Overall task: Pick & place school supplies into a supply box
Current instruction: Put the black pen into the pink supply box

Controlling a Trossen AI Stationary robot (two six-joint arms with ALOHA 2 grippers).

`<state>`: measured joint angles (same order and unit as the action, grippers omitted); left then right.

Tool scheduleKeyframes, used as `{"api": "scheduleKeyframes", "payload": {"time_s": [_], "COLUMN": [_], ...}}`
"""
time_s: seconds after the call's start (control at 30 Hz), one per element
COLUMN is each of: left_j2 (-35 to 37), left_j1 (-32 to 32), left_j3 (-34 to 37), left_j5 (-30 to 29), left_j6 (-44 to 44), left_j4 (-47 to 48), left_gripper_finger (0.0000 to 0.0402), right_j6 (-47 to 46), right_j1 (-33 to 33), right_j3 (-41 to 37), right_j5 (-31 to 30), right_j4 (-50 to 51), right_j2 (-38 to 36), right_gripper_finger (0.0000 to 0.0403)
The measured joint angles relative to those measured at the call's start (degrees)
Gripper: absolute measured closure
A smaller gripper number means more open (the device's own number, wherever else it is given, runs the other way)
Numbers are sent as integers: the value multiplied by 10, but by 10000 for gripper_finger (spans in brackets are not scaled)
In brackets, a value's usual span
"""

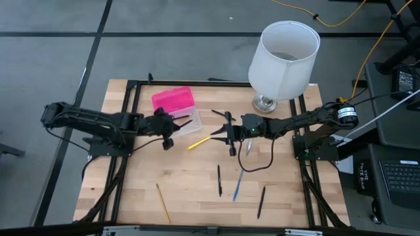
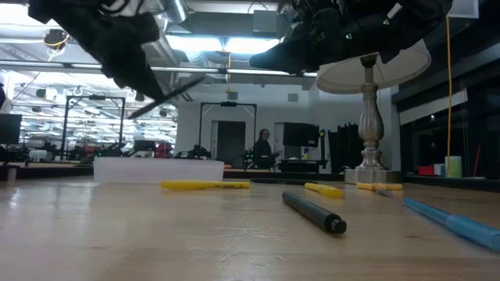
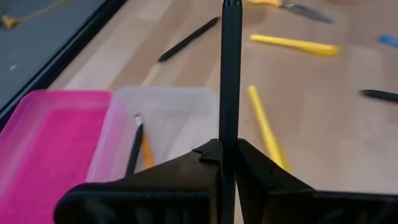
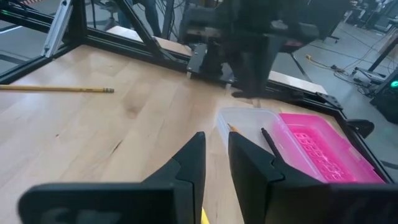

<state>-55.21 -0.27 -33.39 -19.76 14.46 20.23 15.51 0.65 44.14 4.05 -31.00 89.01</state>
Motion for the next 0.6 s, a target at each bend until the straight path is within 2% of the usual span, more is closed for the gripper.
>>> {"api": "scheduleKeyframes", "payload": {"time_s": [0.1,0.33,0.6], "left_j2": [-21,-67,-81], "left_j1": [32,103,152], "left_j3": [0,0,-7], "left_j5": [13,95,131], "left_j6": [0,0,-8], "left_j4": [3,40,65], "left_gripper_finger": [389,389,389], "right_j6": [-3,-9,-9], "right_j1": [7,20,34], "right_j3": [0,0,0], "right_j5": [0,0,0], "right_j4": [0,0,0], "right_j2": [0,0,0], "right_gripper_finger": [327,327,327]}}
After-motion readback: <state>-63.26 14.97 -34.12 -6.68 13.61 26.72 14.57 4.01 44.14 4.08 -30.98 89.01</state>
